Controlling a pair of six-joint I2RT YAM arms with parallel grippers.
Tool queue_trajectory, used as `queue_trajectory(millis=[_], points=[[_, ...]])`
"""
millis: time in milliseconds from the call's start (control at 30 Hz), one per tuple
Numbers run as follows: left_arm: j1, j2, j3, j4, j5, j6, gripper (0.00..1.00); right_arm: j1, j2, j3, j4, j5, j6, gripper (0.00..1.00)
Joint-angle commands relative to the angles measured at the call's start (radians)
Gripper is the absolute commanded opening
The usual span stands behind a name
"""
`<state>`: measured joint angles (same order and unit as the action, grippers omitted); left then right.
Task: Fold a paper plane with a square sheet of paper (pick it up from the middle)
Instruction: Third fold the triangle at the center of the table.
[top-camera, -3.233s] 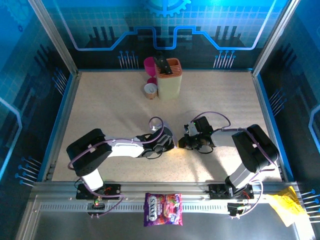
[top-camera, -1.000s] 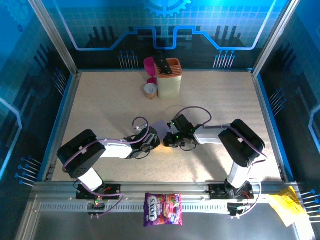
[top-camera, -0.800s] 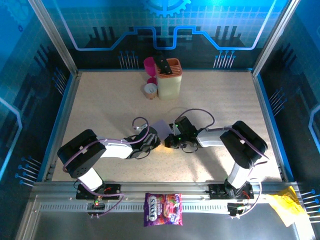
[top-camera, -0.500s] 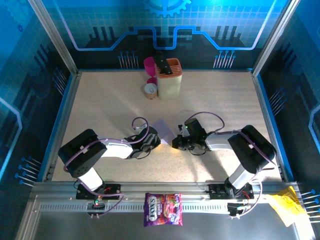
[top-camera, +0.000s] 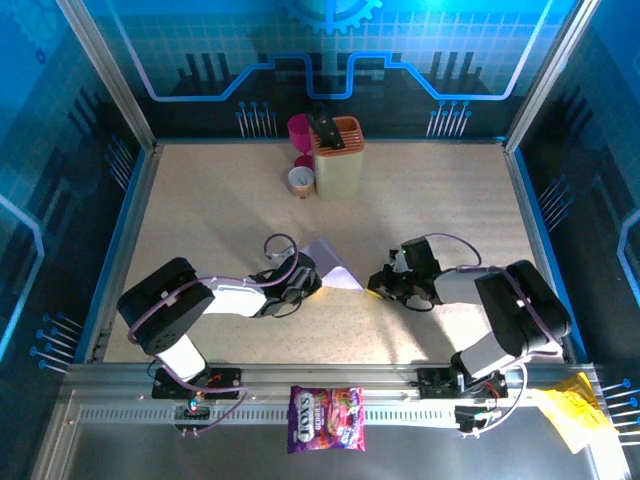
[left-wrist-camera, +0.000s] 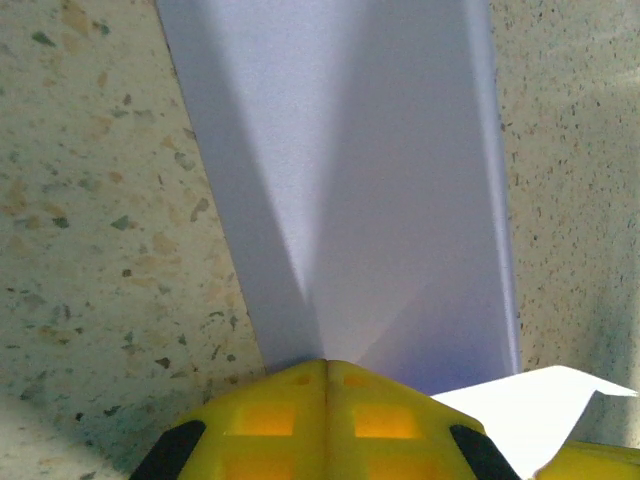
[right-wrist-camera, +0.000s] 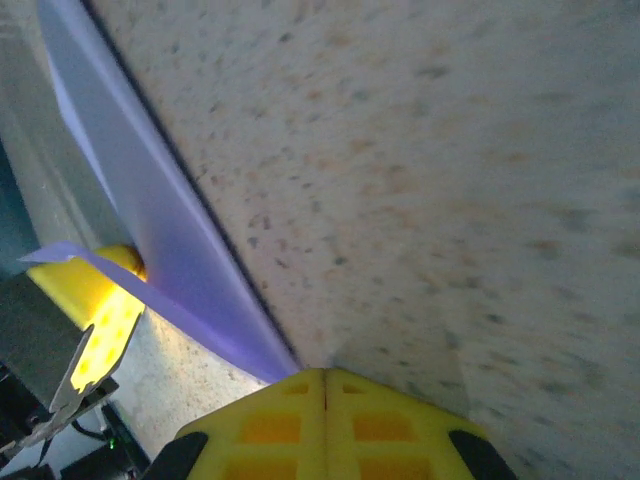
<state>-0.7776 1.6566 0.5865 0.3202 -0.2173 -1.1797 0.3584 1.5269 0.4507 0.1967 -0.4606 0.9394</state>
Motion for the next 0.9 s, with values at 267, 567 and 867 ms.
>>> queue_trajectory(millis=[267,567,867], points=[[0.018,0.089,-0.040,-0.209,-0.026,0.005,0.00,0.068,-0.163,0.137,-0.281,0.105,-0.101,0.00],[0.018,0.085,-0.036,-0.220,-0.030,0.012,0.00,0.224,0.097,0.305,-0.079,0.073,-0.113,0.00],[0.019,0.086,-0.039,-0.227,-0.027,0.011,0.00,0.161,0.263,0.108,0.287,0.028,-0.046,0.00]])
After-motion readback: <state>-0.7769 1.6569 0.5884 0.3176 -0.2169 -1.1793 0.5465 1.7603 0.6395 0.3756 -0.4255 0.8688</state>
